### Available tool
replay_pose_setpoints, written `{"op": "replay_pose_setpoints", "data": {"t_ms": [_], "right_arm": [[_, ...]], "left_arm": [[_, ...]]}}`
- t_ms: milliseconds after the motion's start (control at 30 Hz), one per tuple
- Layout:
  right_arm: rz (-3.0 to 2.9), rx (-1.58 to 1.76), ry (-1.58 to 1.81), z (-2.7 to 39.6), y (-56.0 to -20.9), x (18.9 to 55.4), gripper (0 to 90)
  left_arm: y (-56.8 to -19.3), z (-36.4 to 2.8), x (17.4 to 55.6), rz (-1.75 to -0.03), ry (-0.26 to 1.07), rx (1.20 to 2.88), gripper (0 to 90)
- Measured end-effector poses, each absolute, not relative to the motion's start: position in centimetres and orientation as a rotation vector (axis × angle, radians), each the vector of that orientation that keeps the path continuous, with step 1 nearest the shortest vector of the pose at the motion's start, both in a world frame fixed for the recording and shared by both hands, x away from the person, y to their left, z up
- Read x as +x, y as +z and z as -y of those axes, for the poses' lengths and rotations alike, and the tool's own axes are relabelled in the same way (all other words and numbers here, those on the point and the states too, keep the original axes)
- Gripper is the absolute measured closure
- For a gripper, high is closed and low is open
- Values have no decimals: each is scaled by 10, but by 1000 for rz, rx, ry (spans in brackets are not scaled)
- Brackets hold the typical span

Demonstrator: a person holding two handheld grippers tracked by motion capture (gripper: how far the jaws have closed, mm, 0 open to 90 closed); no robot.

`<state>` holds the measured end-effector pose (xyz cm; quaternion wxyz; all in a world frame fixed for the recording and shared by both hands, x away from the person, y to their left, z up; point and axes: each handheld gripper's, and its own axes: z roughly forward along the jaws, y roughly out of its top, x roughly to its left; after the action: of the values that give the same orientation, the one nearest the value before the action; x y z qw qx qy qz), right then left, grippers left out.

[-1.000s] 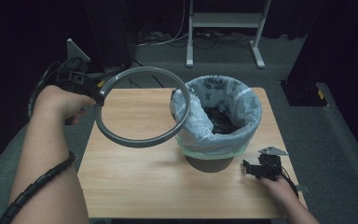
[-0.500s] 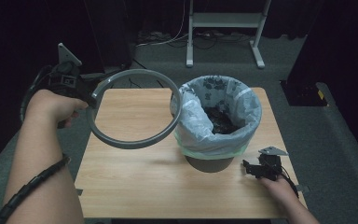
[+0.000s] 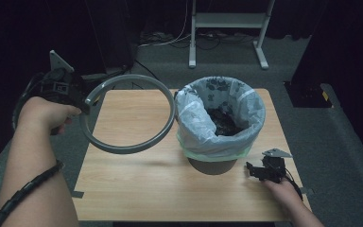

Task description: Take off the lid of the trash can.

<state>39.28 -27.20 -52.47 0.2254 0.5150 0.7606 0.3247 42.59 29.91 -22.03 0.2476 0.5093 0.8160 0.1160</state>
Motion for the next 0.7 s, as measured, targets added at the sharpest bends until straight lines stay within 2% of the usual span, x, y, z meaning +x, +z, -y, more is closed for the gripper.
{"op": "replay_pose_setpoints", "data": {"t_ms": [700], "right_arm": [[-2098,1421,895,272,-525,393,118]], "left_arm": [[-237,-305,426,-2226,329,1388,776]]}}
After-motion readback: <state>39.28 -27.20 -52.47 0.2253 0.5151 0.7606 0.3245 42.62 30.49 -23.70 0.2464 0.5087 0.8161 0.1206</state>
